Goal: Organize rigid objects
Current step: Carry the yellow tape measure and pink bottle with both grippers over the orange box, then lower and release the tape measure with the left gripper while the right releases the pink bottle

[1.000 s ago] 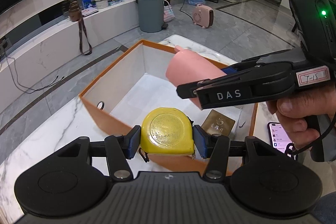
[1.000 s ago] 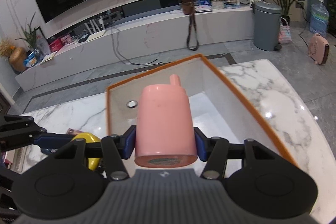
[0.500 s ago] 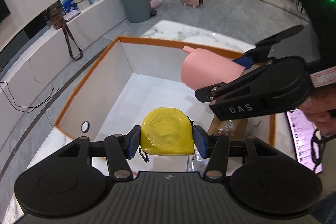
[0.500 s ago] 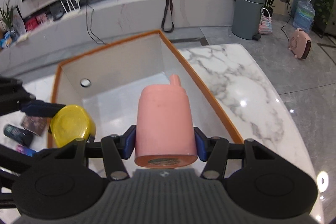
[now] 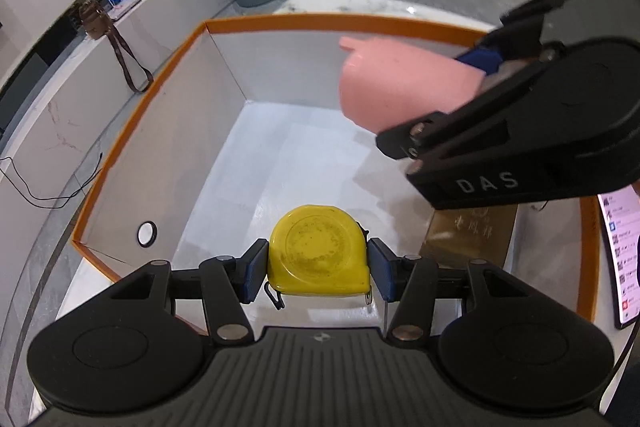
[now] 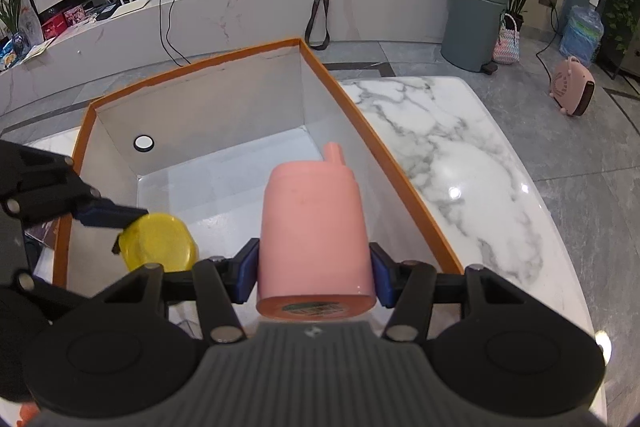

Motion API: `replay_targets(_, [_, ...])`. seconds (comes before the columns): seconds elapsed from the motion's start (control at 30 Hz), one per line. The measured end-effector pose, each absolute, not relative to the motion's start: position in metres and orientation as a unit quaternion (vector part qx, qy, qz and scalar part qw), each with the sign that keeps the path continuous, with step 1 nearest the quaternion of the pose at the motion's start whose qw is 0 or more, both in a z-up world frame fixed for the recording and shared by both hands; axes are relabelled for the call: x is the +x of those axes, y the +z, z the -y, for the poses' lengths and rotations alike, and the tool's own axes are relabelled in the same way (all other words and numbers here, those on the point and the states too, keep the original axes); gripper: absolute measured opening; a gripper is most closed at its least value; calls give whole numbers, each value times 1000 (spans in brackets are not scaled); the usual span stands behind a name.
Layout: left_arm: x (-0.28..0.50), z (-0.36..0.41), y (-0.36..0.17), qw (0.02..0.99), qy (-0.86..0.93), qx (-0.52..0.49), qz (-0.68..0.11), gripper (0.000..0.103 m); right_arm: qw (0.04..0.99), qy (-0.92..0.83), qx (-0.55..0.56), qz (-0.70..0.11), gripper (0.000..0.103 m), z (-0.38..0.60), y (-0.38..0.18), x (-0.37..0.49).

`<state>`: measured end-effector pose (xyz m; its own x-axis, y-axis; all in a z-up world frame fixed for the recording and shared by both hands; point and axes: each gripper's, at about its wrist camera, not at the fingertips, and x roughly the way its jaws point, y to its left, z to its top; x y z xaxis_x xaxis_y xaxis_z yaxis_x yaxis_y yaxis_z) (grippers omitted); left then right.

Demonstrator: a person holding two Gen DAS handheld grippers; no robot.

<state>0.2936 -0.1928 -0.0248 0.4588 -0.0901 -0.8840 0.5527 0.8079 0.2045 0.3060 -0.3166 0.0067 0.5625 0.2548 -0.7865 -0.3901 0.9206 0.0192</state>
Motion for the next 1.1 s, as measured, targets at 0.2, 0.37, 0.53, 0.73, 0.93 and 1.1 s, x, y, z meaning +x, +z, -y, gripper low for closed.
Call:
replay_targets(0.2, [297,187,-37,811,-192,239,-498,61,875,184,-92,-439,57,303,-2,308])
replay_targets(0.37, [302,188,-45,804,-192,240,-509,61,871,184,-101,-444,57,295,-9,310])
replay_targets(0.53, [303,190,-52,797,-195,245,-516,61,868,177,-110,-450,57,291,-15,314])
replay_targets(0.73, [304,190,-55,790,-202,248,-523,61,862,177,-109,-462,57,291,-20,317])
replay_targets(0.93, [303,187,-54,778,-216,244,-538,61,856,178,-121,-469,57,288,-22,317])
replay_targets(1.1, [302,188,-53,771,-224,240,-546,61,854,180,-129,-471,57,286,-24,316])
